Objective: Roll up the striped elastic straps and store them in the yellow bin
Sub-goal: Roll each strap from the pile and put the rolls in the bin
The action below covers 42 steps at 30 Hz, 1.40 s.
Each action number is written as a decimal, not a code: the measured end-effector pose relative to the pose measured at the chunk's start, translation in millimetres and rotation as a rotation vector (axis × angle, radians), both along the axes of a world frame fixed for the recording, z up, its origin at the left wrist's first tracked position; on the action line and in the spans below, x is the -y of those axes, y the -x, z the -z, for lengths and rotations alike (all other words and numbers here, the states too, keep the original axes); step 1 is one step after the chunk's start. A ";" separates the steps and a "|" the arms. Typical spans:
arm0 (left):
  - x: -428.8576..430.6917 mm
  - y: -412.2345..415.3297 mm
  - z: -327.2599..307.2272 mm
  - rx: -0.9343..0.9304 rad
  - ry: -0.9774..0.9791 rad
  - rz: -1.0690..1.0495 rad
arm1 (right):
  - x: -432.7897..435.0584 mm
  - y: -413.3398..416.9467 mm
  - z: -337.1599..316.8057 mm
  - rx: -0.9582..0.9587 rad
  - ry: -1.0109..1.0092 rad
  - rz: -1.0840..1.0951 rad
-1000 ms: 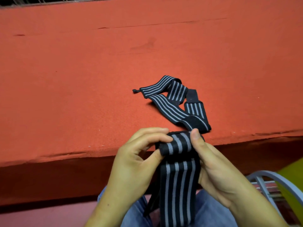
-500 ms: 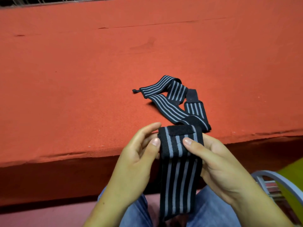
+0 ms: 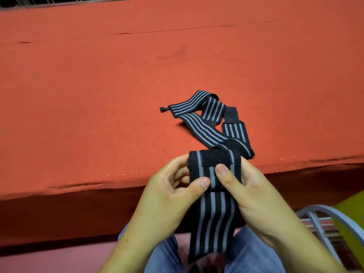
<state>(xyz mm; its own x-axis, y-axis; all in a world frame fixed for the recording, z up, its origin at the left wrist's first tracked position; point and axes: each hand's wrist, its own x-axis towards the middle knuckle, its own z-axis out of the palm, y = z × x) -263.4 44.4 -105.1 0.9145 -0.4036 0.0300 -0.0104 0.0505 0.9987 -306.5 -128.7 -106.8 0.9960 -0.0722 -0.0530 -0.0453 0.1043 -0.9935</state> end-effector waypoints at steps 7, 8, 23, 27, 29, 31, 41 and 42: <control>-0.4 0.5 1.0 0.046 -0.013 -0.040 | -2.2 0.2 0.9 -0.029 -0.063 -0.014; 0.1 0.6 0.9 0.049 -0.001 -0.049 | -2.5 0.0 1.1 -0.040 -0.087 -0.015; -2.2 -3.2 -0.7 0.271 -0.009 -0.140 | -3.4 4.7 -9.9 -0.206 -0.300 -0.167; -3.2 -3.5 2.5 0.369 -0.080 -0.147 | -2.0 5.8 -9.2 -0.204 -0.351 -0.202; -4.1 -3.2 4.1 0.402 -0.094 -0.134 | -3.2 5.3 -11.2 -0.205 -0.374 -0.163; -4.5 -2.3 5.9 0.385 -0.079 -0.120 | -5.1 4.6 -14.8 -0.207 -0.385 -0.108; -6.1 -2.6 4.0 0.041 -0.087 -0.041 | 1.7 1.1 -2.2 -0.151 -0.302 -0.021; -5.0 -2.6 4.7 0.013 -0.078 -0.027 | 2.0 1.0 -0.9 -0.145 -0.297 -0.029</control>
